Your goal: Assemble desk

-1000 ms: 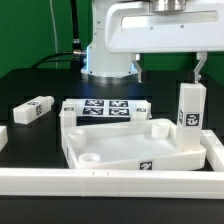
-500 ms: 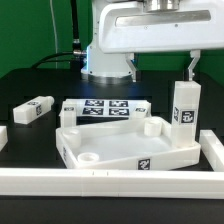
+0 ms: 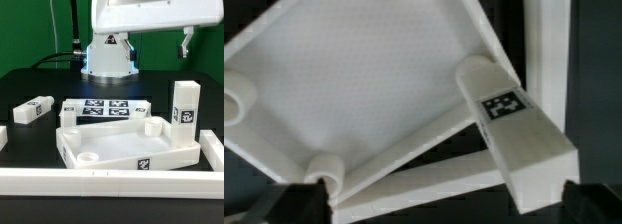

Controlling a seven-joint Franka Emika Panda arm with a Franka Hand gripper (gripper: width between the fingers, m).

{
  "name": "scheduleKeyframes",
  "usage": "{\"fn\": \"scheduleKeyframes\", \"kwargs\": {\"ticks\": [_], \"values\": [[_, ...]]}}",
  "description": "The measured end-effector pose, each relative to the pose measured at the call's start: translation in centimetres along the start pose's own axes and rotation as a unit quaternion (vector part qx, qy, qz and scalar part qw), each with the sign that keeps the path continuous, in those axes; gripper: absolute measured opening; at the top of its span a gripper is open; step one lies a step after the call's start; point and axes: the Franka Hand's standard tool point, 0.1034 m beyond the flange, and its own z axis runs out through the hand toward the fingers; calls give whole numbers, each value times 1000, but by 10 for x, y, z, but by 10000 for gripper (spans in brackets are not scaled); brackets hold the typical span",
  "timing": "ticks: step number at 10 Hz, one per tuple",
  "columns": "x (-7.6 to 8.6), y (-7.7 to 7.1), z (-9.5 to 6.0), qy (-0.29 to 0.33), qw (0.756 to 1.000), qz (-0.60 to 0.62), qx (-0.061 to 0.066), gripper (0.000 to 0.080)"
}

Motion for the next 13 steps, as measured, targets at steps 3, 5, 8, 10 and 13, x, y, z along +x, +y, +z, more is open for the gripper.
{"fn": "scheduleKeyframes", "kwargs": {"ticks": [3,5,8,10,13], "values": [[-3,2,4,5,1000,0,-1,648],[-10,12,12,20,1000,-4,-2,648],[-45,38,34,24,999,-11,-21,648],[-49,41,44,19,999,-14,-27,648],[-49,41,44,17,999,-16,-27,648]]}}
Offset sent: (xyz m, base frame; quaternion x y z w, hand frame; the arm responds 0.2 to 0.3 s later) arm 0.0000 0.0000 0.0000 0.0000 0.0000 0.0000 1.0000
